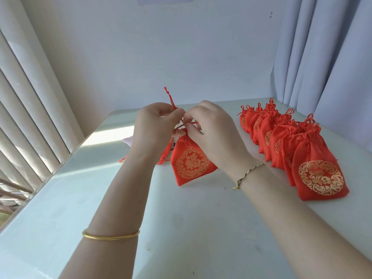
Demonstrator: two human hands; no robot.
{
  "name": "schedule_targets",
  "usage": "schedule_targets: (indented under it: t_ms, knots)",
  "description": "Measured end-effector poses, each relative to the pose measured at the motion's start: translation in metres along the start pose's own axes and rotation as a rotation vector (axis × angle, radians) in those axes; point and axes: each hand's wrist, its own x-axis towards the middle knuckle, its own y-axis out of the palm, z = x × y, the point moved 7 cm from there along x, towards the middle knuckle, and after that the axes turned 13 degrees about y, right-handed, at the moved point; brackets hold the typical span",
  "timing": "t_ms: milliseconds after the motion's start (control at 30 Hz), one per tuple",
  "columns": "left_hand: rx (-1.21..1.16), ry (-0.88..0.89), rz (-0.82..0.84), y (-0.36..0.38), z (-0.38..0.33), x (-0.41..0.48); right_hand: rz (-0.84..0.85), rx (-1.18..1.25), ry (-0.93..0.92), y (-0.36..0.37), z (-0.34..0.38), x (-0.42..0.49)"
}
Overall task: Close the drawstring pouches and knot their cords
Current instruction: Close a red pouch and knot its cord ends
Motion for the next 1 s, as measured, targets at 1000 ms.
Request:
schedule_targets:
  t_ms: [1000]
  knots:
    - [0.528, 0.376, 0.105, 0.016, -0.019, -0.002, 0.451, 1.148, 0.967, 0.026, -0.052, -0.010]
